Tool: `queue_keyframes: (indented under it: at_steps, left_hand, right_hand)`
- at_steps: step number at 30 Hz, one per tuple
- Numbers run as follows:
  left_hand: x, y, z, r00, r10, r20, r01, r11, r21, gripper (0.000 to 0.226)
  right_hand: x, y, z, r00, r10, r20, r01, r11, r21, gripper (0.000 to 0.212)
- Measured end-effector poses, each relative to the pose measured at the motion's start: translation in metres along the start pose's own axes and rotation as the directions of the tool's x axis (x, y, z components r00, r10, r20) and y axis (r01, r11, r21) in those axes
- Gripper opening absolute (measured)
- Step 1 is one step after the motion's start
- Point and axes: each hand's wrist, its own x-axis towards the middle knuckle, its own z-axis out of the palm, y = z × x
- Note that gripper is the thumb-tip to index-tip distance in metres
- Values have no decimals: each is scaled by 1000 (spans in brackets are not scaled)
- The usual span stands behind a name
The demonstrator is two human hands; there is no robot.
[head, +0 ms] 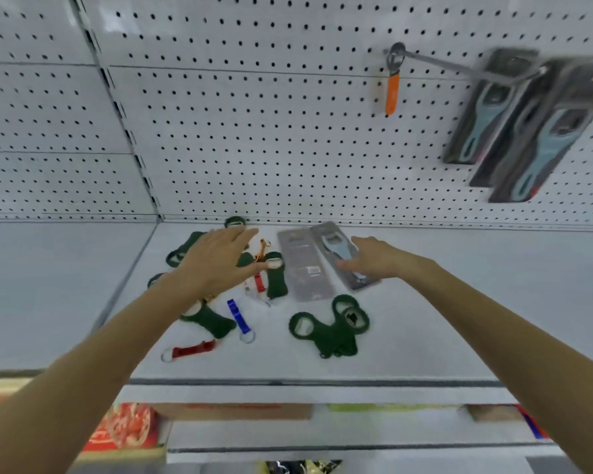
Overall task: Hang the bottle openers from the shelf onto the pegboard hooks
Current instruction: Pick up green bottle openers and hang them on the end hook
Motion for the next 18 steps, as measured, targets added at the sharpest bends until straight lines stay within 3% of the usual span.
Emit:
queue_keyframes:
  at_steps: [3, 7, 13, 18]
  left_hand:
    - [-2, -37, 14, 999, -10, 43, 14, 997, -82, 80]
    - [-12, -63, 36, 994, -5, 111, 25, 983, -179, 78]
    - [-26, -83, 60, 988, 9, 155, 30, 968, -249, 81]
    - [-26, -94, 67, 990, 35, 133, 15, 935, -356, 89]
  right_hand:
    - [13, -30, 21, 1000, -17, -4, 18, 997, 77, 65]
    - [25, -52, 47, 997, -67, -26, 70, 987, 141, 41]
    - [52, -74, 60, 992, -84, -93, 91, 993, 75, 71]
    - [78, -80, 65, 985, -146, -91, 144, 989, -21, 80]
